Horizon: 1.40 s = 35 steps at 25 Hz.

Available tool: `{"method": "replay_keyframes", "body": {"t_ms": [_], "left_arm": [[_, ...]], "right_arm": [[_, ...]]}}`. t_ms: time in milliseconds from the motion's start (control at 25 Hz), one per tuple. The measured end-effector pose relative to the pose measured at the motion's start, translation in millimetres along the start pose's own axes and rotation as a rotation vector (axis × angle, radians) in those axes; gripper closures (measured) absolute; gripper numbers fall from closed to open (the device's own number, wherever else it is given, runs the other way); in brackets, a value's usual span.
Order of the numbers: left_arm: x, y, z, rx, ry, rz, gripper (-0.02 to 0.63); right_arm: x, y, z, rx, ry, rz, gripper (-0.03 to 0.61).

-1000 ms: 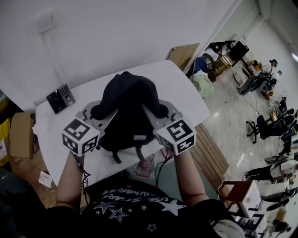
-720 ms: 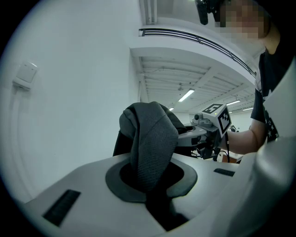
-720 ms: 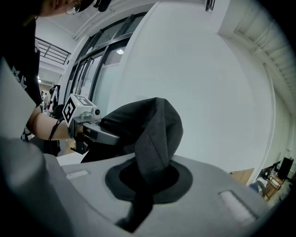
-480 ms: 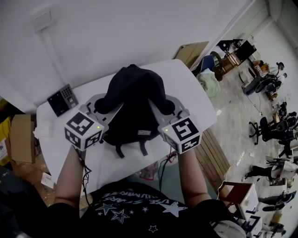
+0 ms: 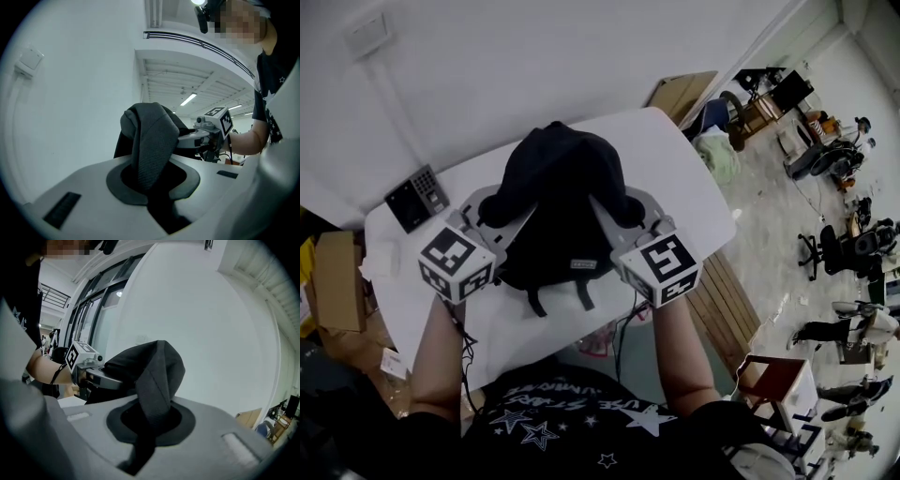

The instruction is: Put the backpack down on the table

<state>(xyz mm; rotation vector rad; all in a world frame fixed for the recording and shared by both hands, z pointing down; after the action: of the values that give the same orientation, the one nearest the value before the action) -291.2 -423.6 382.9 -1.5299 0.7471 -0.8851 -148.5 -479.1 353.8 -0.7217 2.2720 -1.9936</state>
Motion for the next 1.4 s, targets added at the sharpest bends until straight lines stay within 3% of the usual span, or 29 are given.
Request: {"method": "replay_keyframes", "body": {"t_ms": [280,800,1040,1200,1400], "left_arm": [[-3.8,-13.6,2.6,-0.047,0.000,0.031,0.558],[-10.6,-19.9,12.2,-0.065,0.053,0.058,0.557],[-18.4,-21.6,14.8,-0.039,0.158,0.026,0.472],[-29.6,-27.7,20.4,-0.037,0.198,-0.014,0.360],[-56.7,-21.9,27.0,-0.044,0.283,0.014,0.327]], "right_arm": [[-2.4,-9.1,-7.0,0.004,-0.015,0.042,0.557],[-9.4,-11.7,-16.9,-0.023,-0.023,0.052,0.547],[-19.9,-24.7,-20.1,0.008,0.030,-0.004,0.385],[-32.6,-26.2,-24.4,0.012,0.007,-0.012,0.322],[-51.3,-27.2,-27.9,0.041,-0.045,-0.001,0.275]]}}
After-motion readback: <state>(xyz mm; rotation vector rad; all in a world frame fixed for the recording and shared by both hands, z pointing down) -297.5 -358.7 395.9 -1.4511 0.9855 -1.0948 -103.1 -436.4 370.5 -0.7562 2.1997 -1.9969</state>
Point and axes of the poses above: the fingertips, and each gripper's own axes: x forward along the fingers, z to its right, y out of its top, the point moved 5 cm from there along -x, backward along the fingers, and after that the axes turned 2 degrees about y, right-handed, at the moved point
